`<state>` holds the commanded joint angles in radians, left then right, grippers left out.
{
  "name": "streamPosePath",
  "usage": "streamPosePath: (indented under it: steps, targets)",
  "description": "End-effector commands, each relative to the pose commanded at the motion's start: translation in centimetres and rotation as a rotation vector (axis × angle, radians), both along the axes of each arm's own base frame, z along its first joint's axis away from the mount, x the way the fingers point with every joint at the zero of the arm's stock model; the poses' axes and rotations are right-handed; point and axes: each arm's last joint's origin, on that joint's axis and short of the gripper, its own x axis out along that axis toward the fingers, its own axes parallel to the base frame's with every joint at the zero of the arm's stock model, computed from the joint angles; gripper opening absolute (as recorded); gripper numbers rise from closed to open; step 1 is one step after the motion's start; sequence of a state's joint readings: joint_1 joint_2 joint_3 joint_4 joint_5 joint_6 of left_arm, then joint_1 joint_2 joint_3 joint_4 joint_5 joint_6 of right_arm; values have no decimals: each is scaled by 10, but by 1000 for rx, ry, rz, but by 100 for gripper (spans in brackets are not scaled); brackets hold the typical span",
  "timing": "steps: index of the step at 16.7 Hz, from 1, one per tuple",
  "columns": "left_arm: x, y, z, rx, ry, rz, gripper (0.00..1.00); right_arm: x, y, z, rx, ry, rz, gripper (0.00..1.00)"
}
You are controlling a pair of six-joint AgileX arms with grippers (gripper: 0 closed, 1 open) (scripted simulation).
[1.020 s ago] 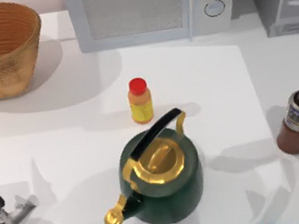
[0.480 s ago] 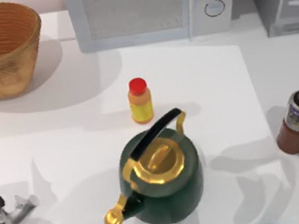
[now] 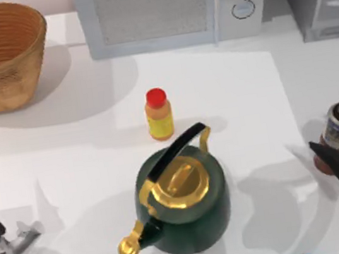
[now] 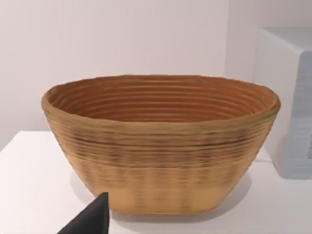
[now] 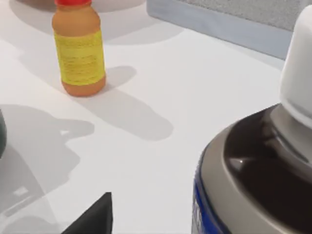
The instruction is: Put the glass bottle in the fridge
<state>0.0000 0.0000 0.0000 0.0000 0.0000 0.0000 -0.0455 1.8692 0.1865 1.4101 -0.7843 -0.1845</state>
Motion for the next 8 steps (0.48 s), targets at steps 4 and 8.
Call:
streamPosePath:
  steps: [4, 8]
  targets:
    - [0, 0, 0, 0, 0, 0, 100, 0, 0, 0, 0, 0, 0, 93]
    - [0, 0, 0, 0, 0, 0, 100, 0, 0, 0, 0, 0, 0, 63]
